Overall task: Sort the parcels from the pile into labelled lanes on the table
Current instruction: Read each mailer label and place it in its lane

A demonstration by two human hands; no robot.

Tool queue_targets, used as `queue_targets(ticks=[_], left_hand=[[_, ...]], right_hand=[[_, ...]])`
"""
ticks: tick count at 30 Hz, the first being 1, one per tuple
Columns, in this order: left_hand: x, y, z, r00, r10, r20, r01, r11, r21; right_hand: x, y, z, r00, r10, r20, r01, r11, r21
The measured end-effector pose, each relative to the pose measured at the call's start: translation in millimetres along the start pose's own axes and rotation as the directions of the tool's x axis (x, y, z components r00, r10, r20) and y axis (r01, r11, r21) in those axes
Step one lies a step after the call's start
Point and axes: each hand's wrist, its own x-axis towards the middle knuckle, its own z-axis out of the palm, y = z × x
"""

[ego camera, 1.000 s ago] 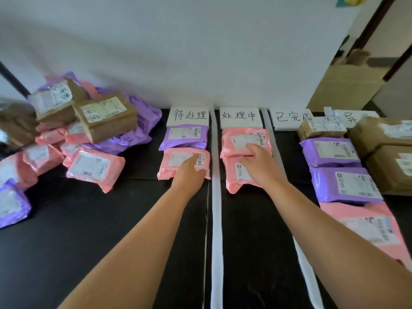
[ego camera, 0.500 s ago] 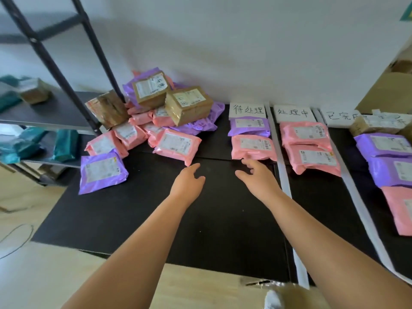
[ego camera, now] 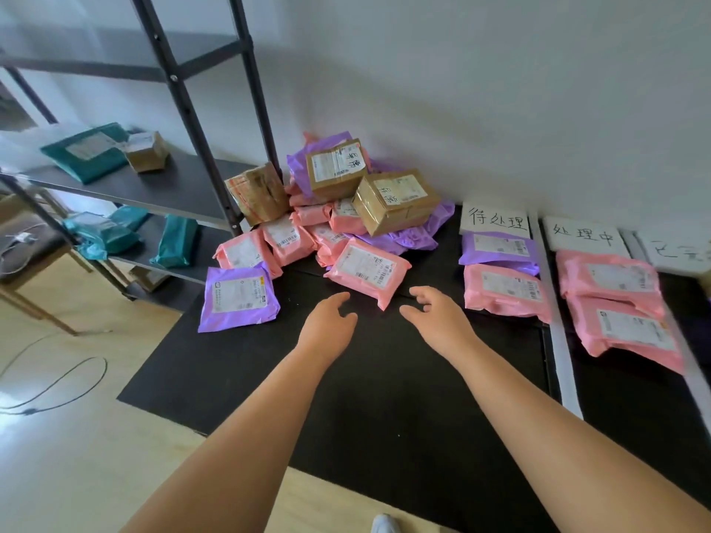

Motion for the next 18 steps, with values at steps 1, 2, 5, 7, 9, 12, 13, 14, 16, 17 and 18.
queue_targets(ticks=[1, 2, 5, 7, 9, 12, 13, 14, 16, 17, 18], left_hand=[[7, 3, -5, 1.0, 0.01, -0.009, -0.01, 1.0, 0.01], [15, 6, -9, 1.0, 0.018, -0.015, -0.018, 1.0, 0.023], [40, 18, -18, 0.998, 0.038, -0.041, -0.037, 0.999, 0.018], [57, 27, -21, 0.997, 0.057, -0.06, -0.057, 0.998, 0.006], [72, 37, -22, 0.996, 0.068, -0.061, -0.067, 0.998, 0.008], [104, 53, -27, 0.994, 0.086, -0.065, -0.085, 0.996, 0.029], [117, 59, -30, 0.992, 0.103, -0.072, -0.1, 0.994, 0.045], [131, 65, -33, 0.989, 0.125, -0.077, -0.12, 0.991, 0.06], [159, 78, -41, 0.986, 0.151, -0.073, -0.144, 0.985, 0.091], [171, 84, -44, 0.986, 0.158, -0.057, -0.151, 0.982, 0.109], [184, 88, -47, 0.985, 0.165, -0.041, -0.158, 0.979, 0.125]], right_hand=[[8, -5, 0, 1.0, -0.014, -0.004, 0.014, 1.0, 0.01], [15, -9, -1, 1.0, -0.024, -0.004, 0.025, 0.999, 0.023], [37, -20, -3, 1.0, -0.028, -0.003, 0.028, 0.998, 0.056], [53, -24, -6, 1.0, -0.027, -0.014, 0.028, 0.998, 0.059], [67, -30, -9, 1.0, -0.004, -0.02, 0.006, 0.997, 0.076], [93, -36, -10, 0.999, 0.037, -0.032, -0.033, 0.992, 0.122], [102, -39, -11, 0.998, 0.049, -0.04, -0.043, 0.99, 0.132], [113, -43, -11, 0.997, 0.068, -0.046, -0.06, 0.987, 0.148], [134, -48, -11, 0.991, 0.118, -0.067, -0.105, 0.98, 0.168], [143, -52, -11, 0.987, 0.135, -0.083, -0.119, 0.977, 0.178], [153, -54, -10, 0.981, 0.171, -0.089, -0.148, 0.964, 0.219]])
